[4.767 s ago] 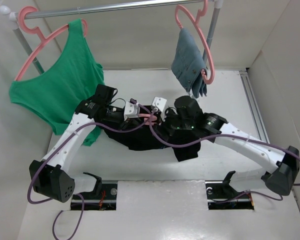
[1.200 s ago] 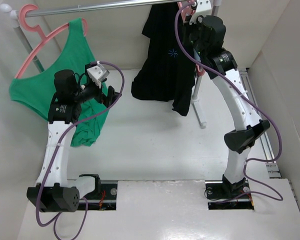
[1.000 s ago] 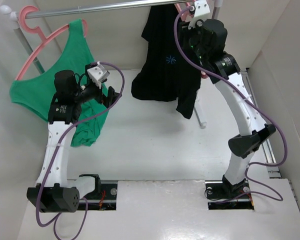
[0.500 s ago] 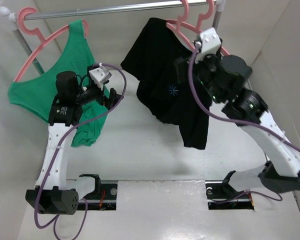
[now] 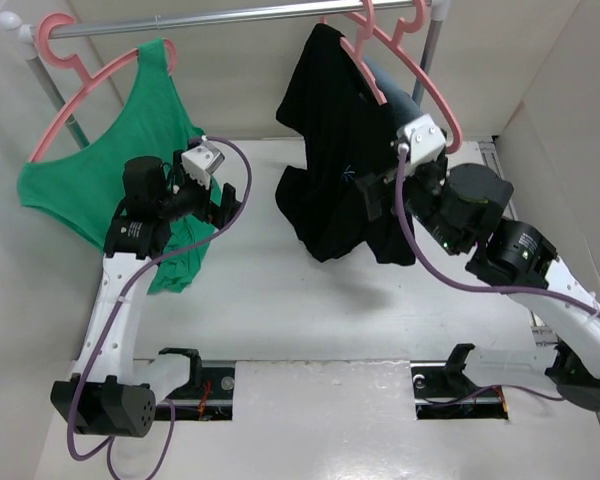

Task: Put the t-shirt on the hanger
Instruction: Hang the hanger with tshirt onto the clothesline

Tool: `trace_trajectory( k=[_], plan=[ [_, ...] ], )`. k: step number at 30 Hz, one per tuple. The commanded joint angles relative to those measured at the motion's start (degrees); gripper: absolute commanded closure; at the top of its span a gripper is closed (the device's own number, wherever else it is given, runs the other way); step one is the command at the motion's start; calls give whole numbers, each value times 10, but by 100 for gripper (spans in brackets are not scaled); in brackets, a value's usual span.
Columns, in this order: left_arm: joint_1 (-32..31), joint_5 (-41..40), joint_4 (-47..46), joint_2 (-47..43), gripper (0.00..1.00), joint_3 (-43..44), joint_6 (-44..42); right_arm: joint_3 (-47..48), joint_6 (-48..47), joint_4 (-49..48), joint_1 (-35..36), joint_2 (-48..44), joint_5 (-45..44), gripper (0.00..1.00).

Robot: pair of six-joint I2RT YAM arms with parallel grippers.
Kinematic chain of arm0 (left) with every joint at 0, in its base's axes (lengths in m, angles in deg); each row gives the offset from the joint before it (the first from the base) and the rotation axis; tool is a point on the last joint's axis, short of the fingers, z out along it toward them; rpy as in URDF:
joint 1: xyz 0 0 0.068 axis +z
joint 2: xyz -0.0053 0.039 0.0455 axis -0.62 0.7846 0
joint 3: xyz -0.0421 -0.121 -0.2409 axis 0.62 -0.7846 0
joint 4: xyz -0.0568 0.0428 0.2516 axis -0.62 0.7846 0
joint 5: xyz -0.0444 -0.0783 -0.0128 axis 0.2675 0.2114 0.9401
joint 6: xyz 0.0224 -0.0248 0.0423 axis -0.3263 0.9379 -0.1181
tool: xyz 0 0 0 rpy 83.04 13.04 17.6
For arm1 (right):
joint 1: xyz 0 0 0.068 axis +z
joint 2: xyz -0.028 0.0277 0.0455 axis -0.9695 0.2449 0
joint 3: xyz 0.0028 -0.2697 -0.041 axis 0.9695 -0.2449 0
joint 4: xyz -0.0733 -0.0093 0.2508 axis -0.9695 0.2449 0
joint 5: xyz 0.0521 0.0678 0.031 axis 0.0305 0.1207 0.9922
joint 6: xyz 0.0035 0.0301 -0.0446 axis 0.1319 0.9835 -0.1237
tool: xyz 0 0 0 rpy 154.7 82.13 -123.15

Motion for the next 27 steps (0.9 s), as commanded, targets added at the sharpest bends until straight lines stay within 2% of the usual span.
trace_trajectory(
  k=[1, 5, 7, 10, 12, 16, 20, 23, 27],
  plan=[
    [-3, -46, -18, -25, 0, -21, 17, -53, 34, 40, 17, -49, 50, 1],
    [-14, -137, -11, -31, 0, -54, 8, -202, 121, 77, 17, -124, 99, 1],
    [-14, -169, -11, -38, 0, -72, 24, -263, 217, 83, 17, -159, 105, 1],
    [-14, -188, -25, -44, 0, -104, 47, -385, 353, 83, 17, -236, 105, 1],
    [-14, -188, -25, -51, 0, -116, 53, -466, 402, 77, 17, -286, 105, 1],
    [-9, -224, -50, -63, 0, -139, 103, -554, 494, 72, 17, -336, 92, 1],
    [-2, -294, -91, -75, 0, -172, 192, -587, 539, 78, 17, -352, 92, 1],
    [-2, -315, -98, -75, 0, -189, 199, -599, 552, 93, 17, -358, 92, 1],
    [-2, -300, -98, -80, 0, -203, 204, -610, 565, 104, 17, -363, 99, 1]
  ],
)
